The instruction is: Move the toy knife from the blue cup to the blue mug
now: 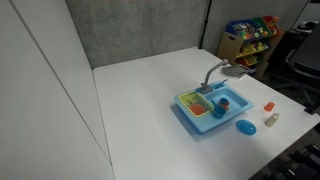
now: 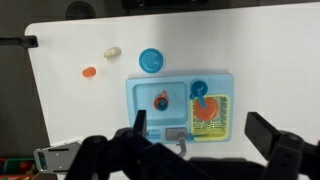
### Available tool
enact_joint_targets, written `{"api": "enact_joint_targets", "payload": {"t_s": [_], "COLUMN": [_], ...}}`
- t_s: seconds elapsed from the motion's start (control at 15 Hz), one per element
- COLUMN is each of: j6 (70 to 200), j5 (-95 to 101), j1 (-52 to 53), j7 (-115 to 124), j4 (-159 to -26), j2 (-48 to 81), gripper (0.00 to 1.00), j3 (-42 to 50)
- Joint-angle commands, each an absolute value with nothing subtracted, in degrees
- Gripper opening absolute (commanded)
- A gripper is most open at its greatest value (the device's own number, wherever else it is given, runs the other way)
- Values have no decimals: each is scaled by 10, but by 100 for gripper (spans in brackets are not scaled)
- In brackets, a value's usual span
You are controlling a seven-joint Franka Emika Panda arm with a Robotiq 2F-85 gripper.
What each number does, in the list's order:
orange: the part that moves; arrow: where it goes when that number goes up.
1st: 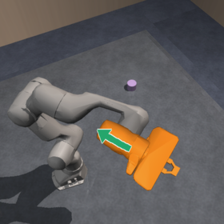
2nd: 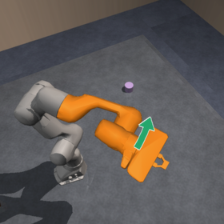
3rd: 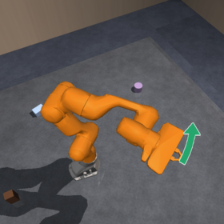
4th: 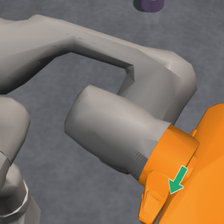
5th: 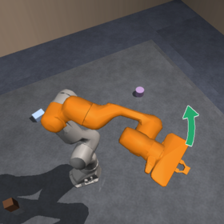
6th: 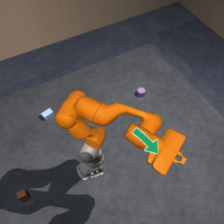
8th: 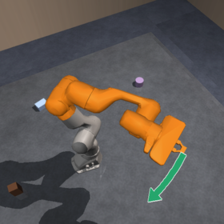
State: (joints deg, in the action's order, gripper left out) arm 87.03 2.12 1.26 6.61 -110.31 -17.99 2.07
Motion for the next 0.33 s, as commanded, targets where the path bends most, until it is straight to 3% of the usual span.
{"api": "enact_joint_targets", "payload": {"t_s": [0.0,0.27], "j6": [845,859], "j5": [1,10], "j1": [2,0], "j7": [34,45], "j4": [-1082,-1094], "j2": [-190,-194], "gripper": [100,100], "j3": [25,18]}}
